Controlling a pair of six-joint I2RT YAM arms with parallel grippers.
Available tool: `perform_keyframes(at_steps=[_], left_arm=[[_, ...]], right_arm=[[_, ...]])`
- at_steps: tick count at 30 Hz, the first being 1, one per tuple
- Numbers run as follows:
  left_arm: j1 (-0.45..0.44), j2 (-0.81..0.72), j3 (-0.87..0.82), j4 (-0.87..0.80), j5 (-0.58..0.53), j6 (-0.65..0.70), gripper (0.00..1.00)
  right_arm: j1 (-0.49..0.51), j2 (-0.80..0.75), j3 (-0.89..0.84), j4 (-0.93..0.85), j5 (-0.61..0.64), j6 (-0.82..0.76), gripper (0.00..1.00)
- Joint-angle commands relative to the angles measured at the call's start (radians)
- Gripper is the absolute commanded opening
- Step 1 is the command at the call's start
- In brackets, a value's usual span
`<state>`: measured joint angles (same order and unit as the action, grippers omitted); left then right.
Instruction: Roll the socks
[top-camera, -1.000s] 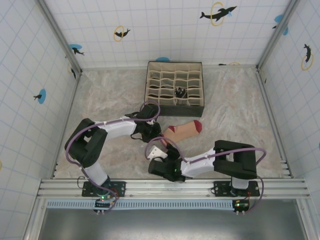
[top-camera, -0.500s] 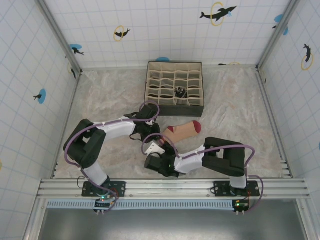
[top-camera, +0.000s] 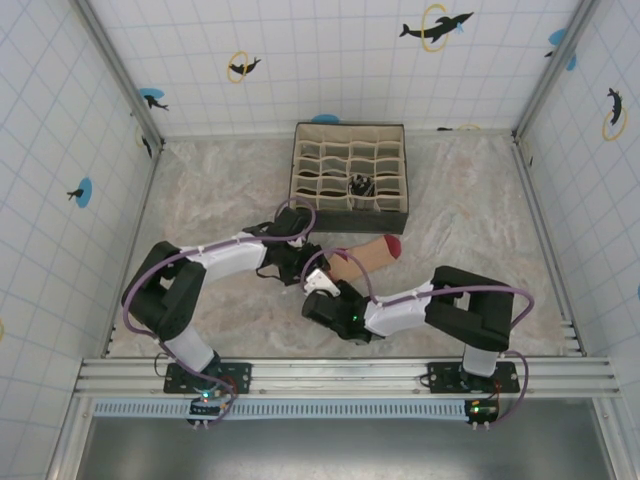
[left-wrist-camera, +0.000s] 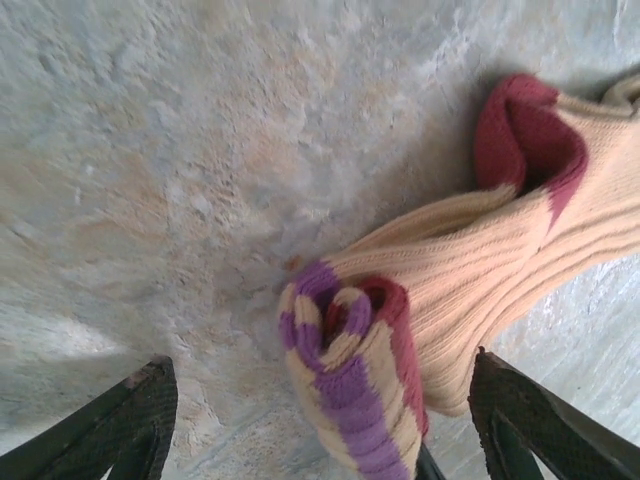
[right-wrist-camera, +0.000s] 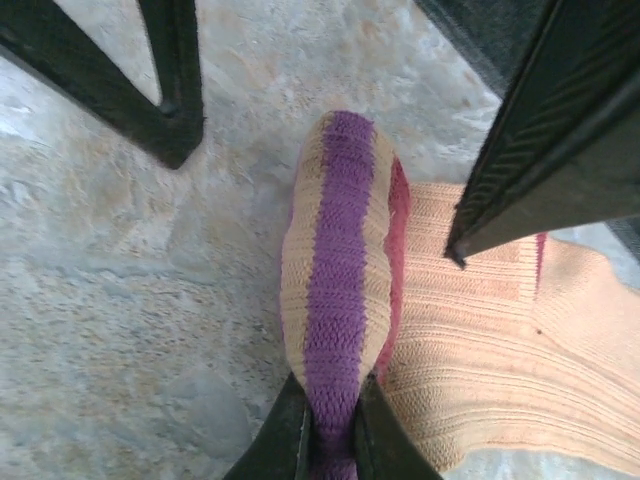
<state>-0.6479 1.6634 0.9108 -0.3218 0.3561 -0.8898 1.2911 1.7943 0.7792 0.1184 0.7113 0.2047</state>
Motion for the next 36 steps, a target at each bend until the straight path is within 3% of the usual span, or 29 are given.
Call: perform_keyframes(at_steps=[1,13,20,36], left_arm=[[0.010,-0.059,0.035,-0.028,0.014,0.019,0.78],[0.057,-0.155,-0.028,-0.023,-0.026,0.014,0.79],[0.059,-0.156,-0.048,-0.034,-0.043,0.017,0.78],[0.138,-0.055,-0.013,-0.130,-0.235,0.067,0.78]], right_arm=[[-0.053,0.007,-0.041,-0.066,-0.209,0.075,0.00],[-0.241,-0.042,-0.129,0.029,-0.610,0.222,0.00],[-0.253,0.000,-0.088,-0.014,-0.622,0.238,0.00],[-0.223,0.089,0.027,-0.168,-0.515,0.244,0.00]])
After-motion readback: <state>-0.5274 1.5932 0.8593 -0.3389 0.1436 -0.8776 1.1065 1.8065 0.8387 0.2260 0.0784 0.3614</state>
